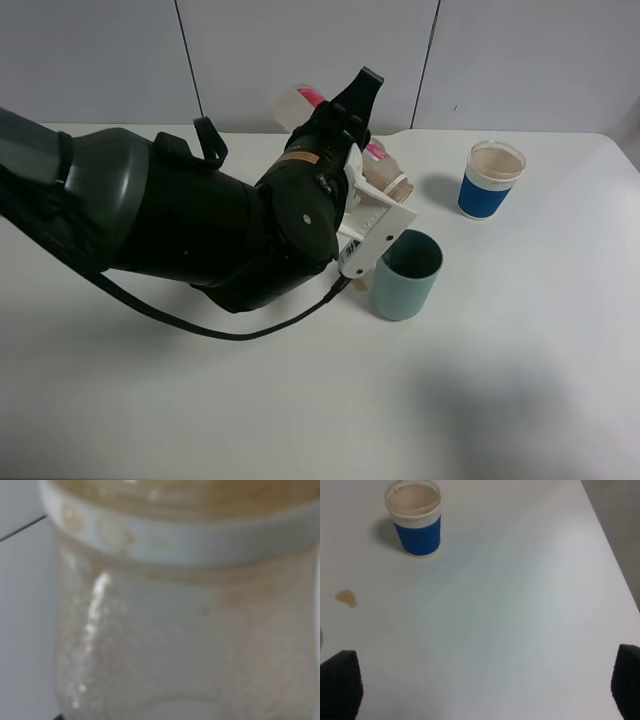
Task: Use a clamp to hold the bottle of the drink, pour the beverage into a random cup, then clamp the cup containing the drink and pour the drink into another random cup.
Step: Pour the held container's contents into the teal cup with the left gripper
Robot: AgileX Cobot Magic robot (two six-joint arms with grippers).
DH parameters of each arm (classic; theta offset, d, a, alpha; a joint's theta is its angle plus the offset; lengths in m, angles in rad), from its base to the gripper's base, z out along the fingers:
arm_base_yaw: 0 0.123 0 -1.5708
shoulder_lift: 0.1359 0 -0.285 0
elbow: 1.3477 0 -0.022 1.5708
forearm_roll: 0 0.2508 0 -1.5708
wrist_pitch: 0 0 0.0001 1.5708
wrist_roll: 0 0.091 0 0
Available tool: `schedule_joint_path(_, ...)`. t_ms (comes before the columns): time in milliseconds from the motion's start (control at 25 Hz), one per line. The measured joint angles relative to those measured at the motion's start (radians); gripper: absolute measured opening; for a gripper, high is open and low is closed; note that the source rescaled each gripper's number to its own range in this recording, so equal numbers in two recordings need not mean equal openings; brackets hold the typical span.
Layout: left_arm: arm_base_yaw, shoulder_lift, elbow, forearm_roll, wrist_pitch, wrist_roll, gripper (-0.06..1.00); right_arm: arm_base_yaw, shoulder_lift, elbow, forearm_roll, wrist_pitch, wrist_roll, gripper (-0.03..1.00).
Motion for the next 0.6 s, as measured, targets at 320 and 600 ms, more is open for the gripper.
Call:
schedule_joint_path(320,0.0,0.0,-0.002,0.072,0.0,0.001,0.01,0.0,0.0,0.0,0.0,0.0,0.001,1.0)
schedule_joint_path(600,0.0,0.0,-0.002,0.154,0.0,0.002,0.01,0.0,0.0,0.0,0.0,0.0,0.001,1.0)
